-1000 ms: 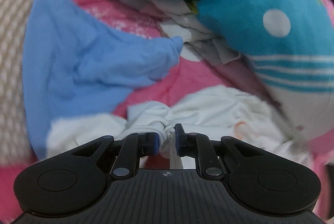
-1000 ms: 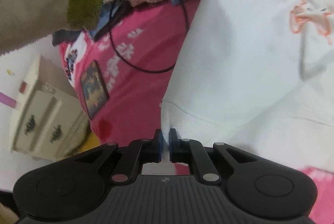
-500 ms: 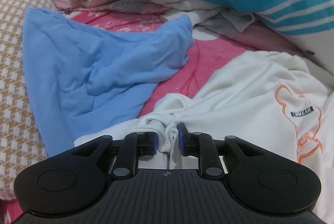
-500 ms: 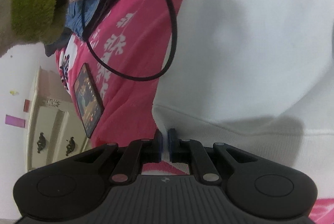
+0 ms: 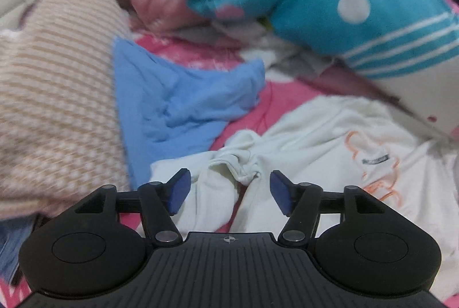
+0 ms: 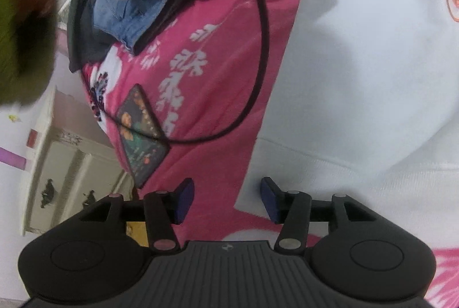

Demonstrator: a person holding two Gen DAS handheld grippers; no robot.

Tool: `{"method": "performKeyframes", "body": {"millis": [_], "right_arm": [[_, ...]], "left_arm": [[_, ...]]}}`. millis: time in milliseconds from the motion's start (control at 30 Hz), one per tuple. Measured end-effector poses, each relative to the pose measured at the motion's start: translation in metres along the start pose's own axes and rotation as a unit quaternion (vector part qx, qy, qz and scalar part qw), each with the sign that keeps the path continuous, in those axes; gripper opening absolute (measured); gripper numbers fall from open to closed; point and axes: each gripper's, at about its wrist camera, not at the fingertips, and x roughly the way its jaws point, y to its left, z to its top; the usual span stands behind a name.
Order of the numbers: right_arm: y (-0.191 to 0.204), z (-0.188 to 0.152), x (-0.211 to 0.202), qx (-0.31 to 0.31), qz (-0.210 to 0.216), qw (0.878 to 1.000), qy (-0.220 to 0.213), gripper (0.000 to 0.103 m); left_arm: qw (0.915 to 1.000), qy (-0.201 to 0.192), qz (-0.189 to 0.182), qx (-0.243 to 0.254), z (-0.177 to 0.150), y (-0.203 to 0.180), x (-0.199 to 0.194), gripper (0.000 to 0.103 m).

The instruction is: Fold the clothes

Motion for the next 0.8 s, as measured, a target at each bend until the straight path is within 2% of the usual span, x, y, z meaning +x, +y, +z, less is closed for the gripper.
{"method": "performKeyframes", "body": {"millis": [67, 200, 367, 567, 667, 800], "right_arm": [[0.001, -0.002, -0.003, 0.001, 0.006, 1.000, 0.004, 0.054], [0.001, -0.009, -0.007, 0.012, 0.020, 1.000, 0.017, 0.054], [-0.003, -0.026, -0.016, 0.033, 0.016, 0.998, 0.046, 0.054], [-0.017, -0.041, -0.048, 0.062, -0.030, 0.996, 0.056, 0.054], [-0.026, -0.047, -0.066, 0.074, -0.065, 0.994, 0.052, 0.054], [-0.044, -0.055, -0.095, 0.119, -0.123, 0.985, 0.031, 0.052]], "left_arm": [[0.9999, 0.001, -0.014, -0.004, -0.008, -0.004, -0.016, 0.062], [0.9967, 0.036, -0.069, -0.021, -0.033, -0.015, -0.033, 0.062], [0.9885, 0.072, -0.133, 0.005, -0.068, -0.033, -0.050, 0.062], [0.9794, 0.128, -0.156, -0.005, -0.105, -0.035, -0.046, 0.061], [0.9767, 0.152, -0.152, 0.007, -0.121, -0.040, -0.039, 0.059], [0.9718, 0.171, -0.162, 0.007, -0.136, -0.048, -0.030, 0.058]]}}
